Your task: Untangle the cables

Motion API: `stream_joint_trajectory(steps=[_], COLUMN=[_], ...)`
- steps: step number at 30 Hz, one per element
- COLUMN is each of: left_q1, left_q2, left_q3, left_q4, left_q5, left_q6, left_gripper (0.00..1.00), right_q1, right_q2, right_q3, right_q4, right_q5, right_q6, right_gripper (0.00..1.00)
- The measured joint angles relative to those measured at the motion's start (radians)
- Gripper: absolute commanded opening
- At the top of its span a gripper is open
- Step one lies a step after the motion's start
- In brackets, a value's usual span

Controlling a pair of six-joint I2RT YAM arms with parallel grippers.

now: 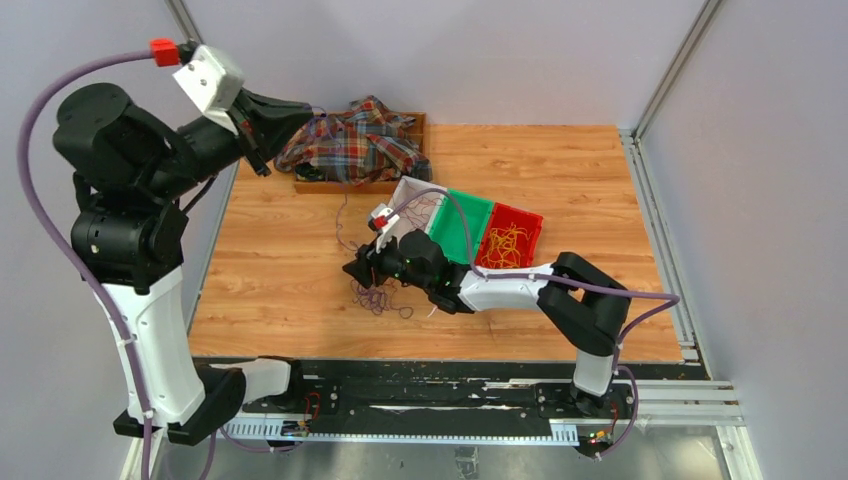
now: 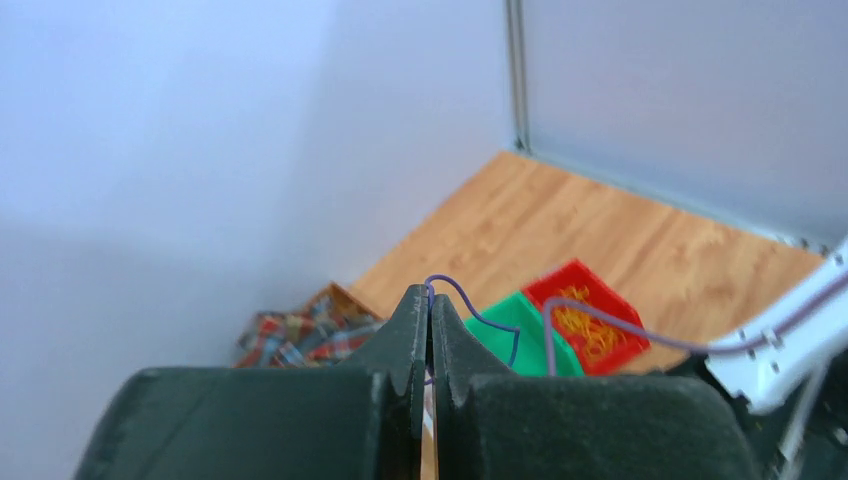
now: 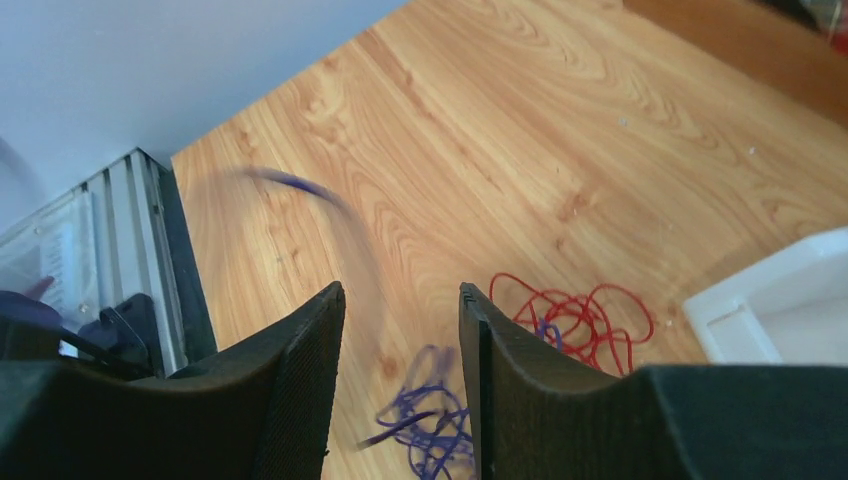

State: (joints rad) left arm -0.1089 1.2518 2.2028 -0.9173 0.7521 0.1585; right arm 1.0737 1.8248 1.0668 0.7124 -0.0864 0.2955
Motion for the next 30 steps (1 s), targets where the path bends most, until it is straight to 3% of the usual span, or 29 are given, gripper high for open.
stream_joint_trajectory(steps=[8,15,21,30], left_q1=[0.0,0.0,0.0,0.0], left_q2=[-0.045,-0.075,-0.085,0.0], left_q3=[-0.031,-0.093,-0.142,-0.005], left_q4=[0.334,0.594,0.788,0.963], left_q5=[-0.188,-0.405,-0.496,-0.626], left_q6=[-0.144,-0.159,-0.171,-0.08], left_gripper=[0.0,0.0,0.01,0.01], right_q1=[0.001,0.028,0.043,0.056], right_q2=[0.067,0.095,0.098,0.098], right_q3=[-0.074,-0.103,-0.113,-0.154], right_q4=[0.032,0.046,0.052,0.06], right_q5=[0.0,0.0,0.0,0.0], right_q6=[0.022,0.041,0.051,0.073], right_gripper=[0.47,0.51,0.56,0.6])
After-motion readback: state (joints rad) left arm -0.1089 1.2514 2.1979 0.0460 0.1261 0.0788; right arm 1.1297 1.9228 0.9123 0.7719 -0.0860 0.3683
